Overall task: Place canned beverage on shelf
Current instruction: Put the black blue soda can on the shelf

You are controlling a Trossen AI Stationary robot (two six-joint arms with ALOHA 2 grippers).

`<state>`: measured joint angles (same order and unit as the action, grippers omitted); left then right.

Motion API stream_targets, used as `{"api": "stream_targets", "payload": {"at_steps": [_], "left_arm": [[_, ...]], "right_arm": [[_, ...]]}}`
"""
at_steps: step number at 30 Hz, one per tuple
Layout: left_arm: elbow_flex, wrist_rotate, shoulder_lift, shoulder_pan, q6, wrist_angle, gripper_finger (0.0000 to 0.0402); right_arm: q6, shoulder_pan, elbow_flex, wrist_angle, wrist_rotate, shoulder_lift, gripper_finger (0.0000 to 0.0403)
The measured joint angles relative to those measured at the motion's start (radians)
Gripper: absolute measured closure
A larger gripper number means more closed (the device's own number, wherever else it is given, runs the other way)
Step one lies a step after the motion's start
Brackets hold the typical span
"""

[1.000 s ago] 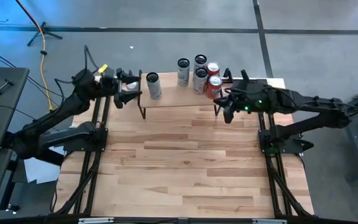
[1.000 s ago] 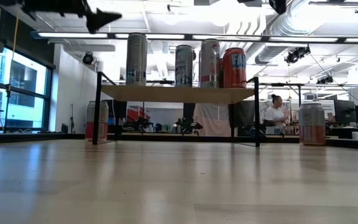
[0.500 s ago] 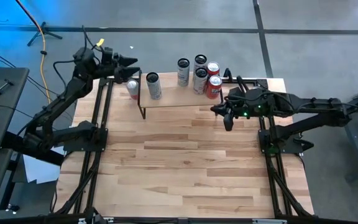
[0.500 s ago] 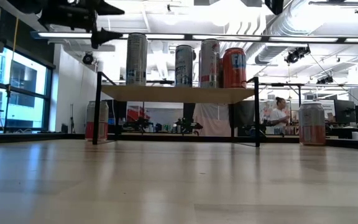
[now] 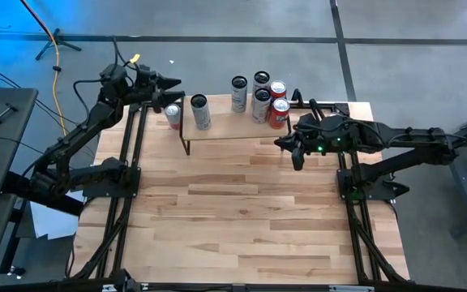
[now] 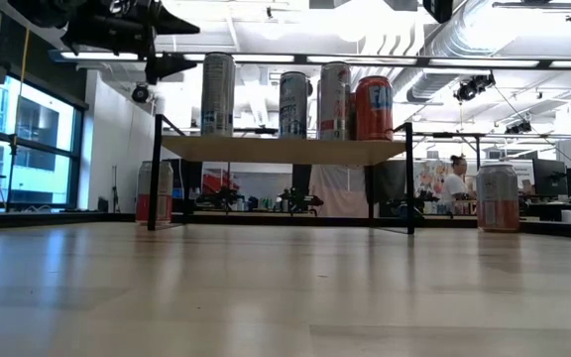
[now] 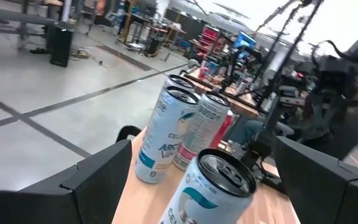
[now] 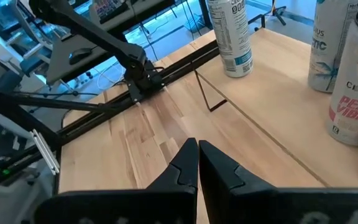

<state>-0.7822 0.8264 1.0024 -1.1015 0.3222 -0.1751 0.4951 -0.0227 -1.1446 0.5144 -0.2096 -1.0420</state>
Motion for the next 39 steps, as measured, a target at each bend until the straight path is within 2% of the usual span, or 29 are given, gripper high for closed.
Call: {"api": "stream_targets", "payload": {"at_steps": [4,8,11,15,21,29,32,39], "left_arm": [[0.000,0.035,0.036,0.000,-0.038,-0.005,0.0051],[-0.035,0.134,0.136,0.003,-0.043,-0.001,0.0051],[-0.066,0.161,0.176,-0.006,-0.091,-0.007,0.0051],[-0.086,0.235,0.213,-0.011,-0.194,-0.006,0.0051],[-0.091,0.294,0.261,0.004,-0.236,-0.007,0.0051],[-0.091,0.384,0.266,0.006,-0.248,-0.007,0.0051],[-0.085,0.386,0.266,0.023,-0.267,-0.004,0.0051],[-0.067,0.315,0.266,0.076,-0.354,0.000,0.0051]], "right_arm": [[0.025,0.000,0.000,-0.002,0.000,0.000,0.0403],[0.031,0.000,0.000,-0.003,0.000,0.000,0.0403],[0.058,0.000,0.000,-0.003,0.000,0.000,0.0403],[0.081,0.000,0.000,-0.003,0.001,0.000,0.0403],[0.084,0.000,0.000,-0.003,0.001,0.000,0.0403],[0.108,0.000,0.000,-0.002,0.002,-0.010,0.0403],[0.107,0.000,-0.001,-0.009,0.002,-0.028,0.0403],[0.100,0.000,-0.001,-0.011,0.038,-0.086,0.0402]]}}
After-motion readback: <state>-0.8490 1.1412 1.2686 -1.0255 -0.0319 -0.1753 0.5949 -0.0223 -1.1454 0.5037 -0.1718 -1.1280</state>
